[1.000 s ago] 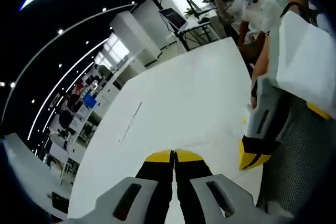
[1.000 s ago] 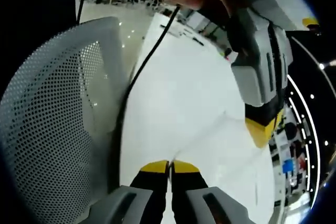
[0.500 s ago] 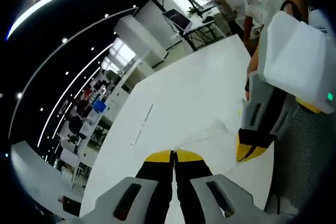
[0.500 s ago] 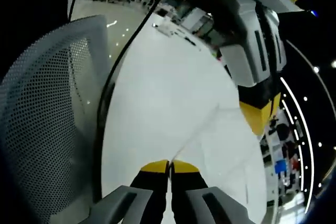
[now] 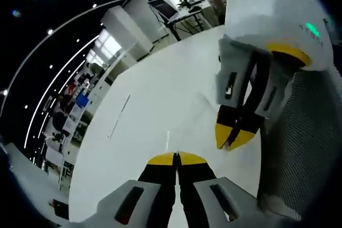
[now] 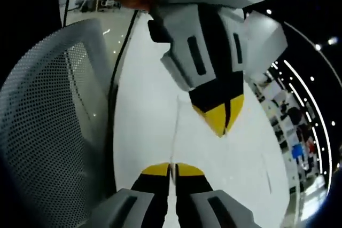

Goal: Open the resealable bag by pulling the two sides of the seal apart until the entire bag opening is separated and visibly accessible.

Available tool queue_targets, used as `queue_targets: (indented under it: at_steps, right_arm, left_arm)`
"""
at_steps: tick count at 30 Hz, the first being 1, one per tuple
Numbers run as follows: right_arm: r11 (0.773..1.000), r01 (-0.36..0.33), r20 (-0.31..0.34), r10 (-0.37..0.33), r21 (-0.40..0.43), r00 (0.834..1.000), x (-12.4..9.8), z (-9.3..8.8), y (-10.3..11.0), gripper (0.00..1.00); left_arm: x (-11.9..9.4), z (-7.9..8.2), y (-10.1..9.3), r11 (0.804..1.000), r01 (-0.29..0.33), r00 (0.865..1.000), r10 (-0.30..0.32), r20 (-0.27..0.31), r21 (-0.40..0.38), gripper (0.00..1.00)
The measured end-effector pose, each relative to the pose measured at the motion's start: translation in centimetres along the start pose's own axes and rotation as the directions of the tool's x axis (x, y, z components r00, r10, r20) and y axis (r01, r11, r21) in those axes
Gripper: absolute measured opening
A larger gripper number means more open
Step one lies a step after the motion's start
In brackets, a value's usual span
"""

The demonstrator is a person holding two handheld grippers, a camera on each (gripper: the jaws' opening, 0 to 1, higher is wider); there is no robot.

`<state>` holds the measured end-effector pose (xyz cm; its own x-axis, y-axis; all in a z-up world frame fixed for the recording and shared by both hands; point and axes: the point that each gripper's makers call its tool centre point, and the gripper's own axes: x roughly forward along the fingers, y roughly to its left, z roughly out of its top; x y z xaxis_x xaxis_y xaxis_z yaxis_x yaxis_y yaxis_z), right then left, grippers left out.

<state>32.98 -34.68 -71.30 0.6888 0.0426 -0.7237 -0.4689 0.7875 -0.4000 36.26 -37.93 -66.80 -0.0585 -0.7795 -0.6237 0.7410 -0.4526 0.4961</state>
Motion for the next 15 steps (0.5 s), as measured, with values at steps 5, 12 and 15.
queue_targets:
  at_steps: [5,12,15]
  right_arm:
    - [0.996,-0.033,0.017,0.032,0.081,0.999,-0.4,0.0,0.9,0.02]
    - [0.981,-0.026,0.032,0.021,0.192,0.999,-2.2,-0.5,1.1,0.06]
    - [0.966,-0.004,0.033,-0.005,0.257,0.999,-3.0,-0.9,0.8,0.06]
  left_arm:
    - [0.6,-1.4,-1.1,1.000,0.026,0.999,-0.026,-0.034,0.009,0.00]
    - [1.2,-3.1,-1.8,0.999,0.048,0.997,-0.049,-0.057,-0.016,0.00]
    - [1.9,-3.7,-1.5,0.998,0.045,0.996,-0.048,-0.071,-0.036,0.00]
